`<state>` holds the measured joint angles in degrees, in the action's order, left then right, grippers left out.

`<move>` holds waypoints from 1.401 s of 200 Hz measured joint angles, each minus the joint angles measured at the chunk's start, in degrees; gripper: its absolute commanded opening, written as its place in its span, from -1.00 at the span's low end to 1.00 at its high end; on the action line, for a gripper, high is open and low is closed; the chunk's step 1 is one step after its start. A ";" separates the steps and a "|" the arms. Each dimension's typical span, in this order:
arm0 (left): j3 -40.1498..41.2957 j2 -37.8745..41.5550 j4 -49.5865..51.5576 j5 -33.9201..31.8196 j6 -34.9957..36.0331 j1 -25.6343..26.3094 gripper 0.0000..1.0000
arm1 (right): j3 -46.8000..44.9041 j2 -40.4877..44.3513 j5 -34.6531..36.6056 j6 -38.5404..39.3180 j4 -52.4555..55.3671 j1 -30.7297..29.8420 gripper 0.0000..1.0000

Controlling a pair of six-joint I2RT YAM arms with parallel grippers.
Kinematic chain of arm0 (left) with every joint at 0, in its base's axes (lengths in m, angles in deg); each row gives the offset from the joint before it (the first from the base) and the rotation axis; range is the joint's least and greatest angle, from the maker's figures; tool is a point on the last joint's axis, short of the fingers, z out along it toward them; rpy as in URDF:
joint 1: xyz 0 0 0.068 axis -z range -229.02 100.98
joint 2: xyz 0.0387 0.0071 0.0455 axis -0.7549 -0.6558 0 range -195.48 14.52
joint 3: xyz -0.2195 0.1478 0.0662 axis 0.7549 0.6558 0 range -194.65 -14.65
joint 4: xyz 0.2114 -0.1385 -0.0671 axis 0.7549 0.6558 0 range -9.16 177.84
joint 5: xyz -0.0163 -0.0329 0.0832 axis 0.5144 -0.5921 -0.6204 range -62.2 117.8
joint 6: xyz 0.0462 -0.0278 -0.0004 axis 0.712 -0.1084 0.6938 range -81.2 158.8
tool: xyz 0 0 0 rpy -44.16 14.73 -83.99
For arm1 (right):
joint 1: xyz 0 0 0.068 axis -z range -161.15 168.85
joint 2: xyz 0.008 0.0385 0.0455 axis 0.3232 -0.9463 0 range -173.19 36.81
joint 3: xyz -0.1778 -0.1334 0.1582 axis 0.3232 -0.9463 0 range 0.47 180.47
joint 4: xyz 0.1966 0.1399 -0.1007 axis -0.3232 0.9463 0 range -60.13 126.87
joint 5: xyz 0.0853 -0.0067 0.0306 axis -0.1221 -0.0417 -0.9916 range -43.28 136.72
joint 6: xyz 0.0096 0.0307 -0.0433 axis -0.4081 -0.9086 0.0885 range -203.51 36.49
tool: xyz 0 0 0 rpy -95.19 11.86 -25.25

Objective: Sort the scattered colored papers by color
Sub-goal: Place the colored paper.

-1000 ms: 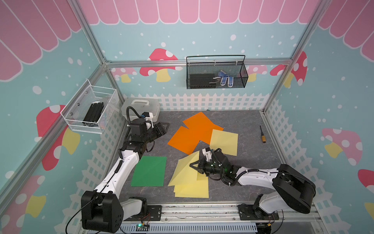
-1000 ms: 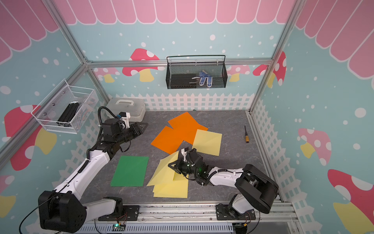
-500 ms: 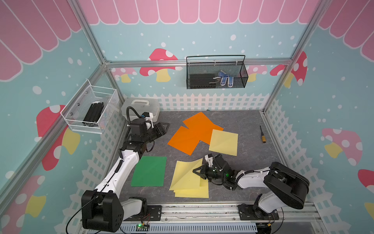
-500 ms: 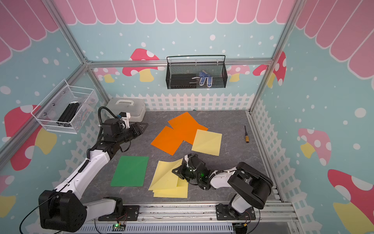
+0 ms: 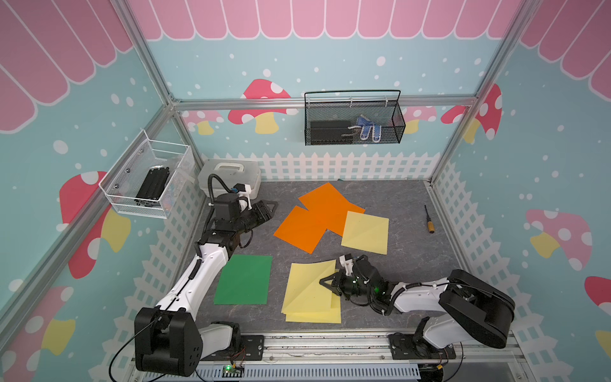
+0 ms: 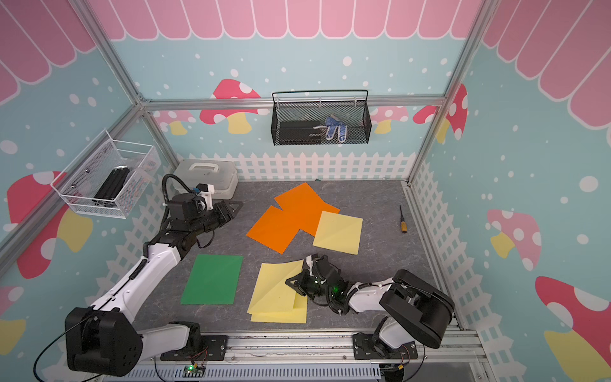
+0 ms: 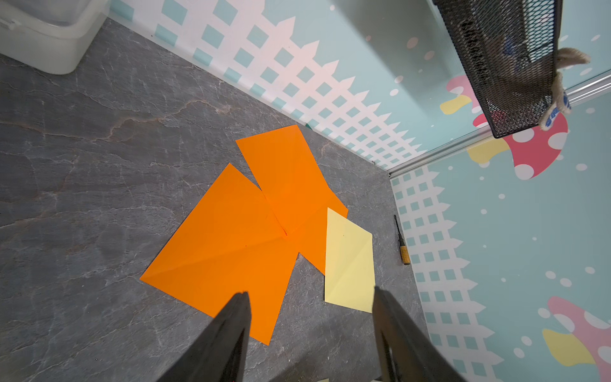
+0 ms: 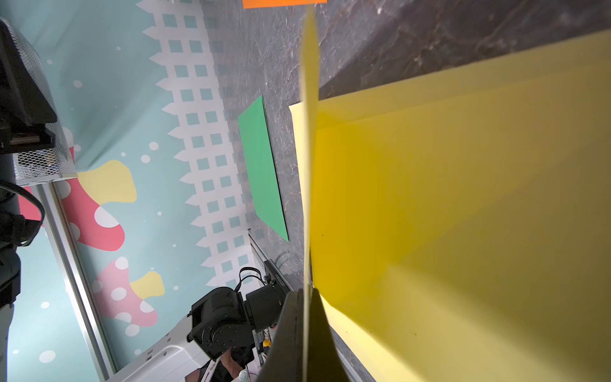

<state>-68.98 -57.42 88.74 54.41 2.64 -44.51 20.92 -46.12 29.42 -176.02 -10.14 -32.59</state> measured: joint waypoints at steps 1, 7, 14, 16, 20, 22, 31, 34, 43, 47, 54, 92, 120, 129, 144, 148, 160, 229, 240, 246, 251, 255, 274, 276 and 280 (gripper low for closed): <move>0.00 -0.02 0.00 0.00 0.00 0.00 0.23 | -0.04 0.09 0.02 0.00 0.00 0.00 -1.00; 0.00 -0.04 0.00 0.02 0.00 0.00 0.23 | -0.17 0.44 0.04 0.02 0.02 0.00 -1.00; 0.00 -0.13 0.00 0.04 0.00 0.00 0.23 | -0.33 0.76 0.04 0.00 0.09 0.00 -1.00; 0.00 -0.17 -0.02 0.04 0.00 0.00 0.23 | -0.35 0.87 0.07 0.00 0.09 0.00 -1.00; 0.00 -0.22 0.00 0.07 0.00 0.00 0.23 | -0.46 1.03 0.09 0.02 0.11 0.00 -1.00; 0.00 -0.26 -0.02 0.07 0.00 0.00 0.23 | -0.48 1.09 0.11 0.02 0.13 0.00 -1.00; 0.04 -0.37 0.00 0.11 0.00 0.00 0.23 | -0.59 1.25 0.15 0.00 0.15 0.00 -1.00; 0.07 -0.37 0.00 0.15 0.00 0.00 0.23 | -0.61 1.25 0.15 0.00 0.17 0.00 -0.99; 0.09 -0.39 0.00 0.17 0.00 0.00 0.23 | -0.68 1.25 0.17 -0.04 0.28 0.00 -0.90; 0.09 -0.39 0.00 0.20 -0.02 0.00 0.23 | -0.68 1.25 0.15 -0.04 0.42 0.00 -0.88; 0.09 -0.39 -0.02 0.20 0.00 0.00 0.23 | -0.72 1.25 0.15 -0.11 0.66 0.00 -0.86; 0.09 -0.39 -0.02 0.20 0.00 0.00 0.23 | -0.72 1.38 0.15 -0.48 2.86 0.00 -0.59; 0.11 -0.39 -0.02 0.22 0.00 0.00 0.23 | -0.72 3.10 0.42 -0.55 6.05 0.00 -0.50; 0.20 -0.39 -0.04 0.22 0.00 0.00 0.23 | -0.72 4.04 0.72 -0.52 7.39 0.00 -0.48; 0.39 -0.39 -0.07 0.24 0.00 0.00 0.23 | -0.74 6.12 1.25 -0.48 10.05 0.00 -0.34; 0.44 -0.39 -0.07 0.24 0.00 0.00 0.23 | -0.74 6.78 1.40 -0.46 11.06 0.00 -0.30; 0.52 -0.39 -0.09 0.28 -0.02 0.00 0.23 | -0.76 8.70 1.88 -0.35 13.99 0.00 -0.25; 0.74 -0.39 -0.46 0.66 -0.02 -0.07 0.23 | -0.48 17.94 6.08 0.50 32.85 0.09 -0.01; 0.74 -0.39 -0.46 0.66 -0.02 -0.07 0.23 | -0.48 18.34 6.36 0.50 34.25 0.17 -0.01; 0.74 -0.39 -0.46 0.68 -0.02 -0.07 0.23 | -0.48 18.43 6.43 0.52 34.88 0.35 -0.01; 0.74 -0.39 -0.46 0.68 -0.02 -0.07 0.23 | -0.48 18.49 6.45 0.52 35.43 0.46 -0.01; 0.74 -0.39 -0.46 0.70 -0.02 -0.07 0.23 | -0.48 18.56 6.56 0.50 35.85 0.57 -0.01; 0.74 -0.39 -0.48 1.03 -0.02 -0.07 0.23 | -0.48 19.28 7.15 0.66 37.99 1.44 -0.02; 0.74 -0.39 -0.46 1.07 -0.02 -0.07 0.23 | -0.48 19.47 7.26 0.74 38.32 1.64 -0.02; 0.74 -0.39 -0.46 1.14 -0.02 -0.07 0.23 | -0.46 19.98 7.37 0.96 39.06 1.99 -0.02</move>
<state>-68.24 -57.81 88.28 55.55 2.62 -44.57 20.46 -26.15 36.79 -175.05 28.92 -30.60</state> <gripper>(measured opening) 0.615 0.490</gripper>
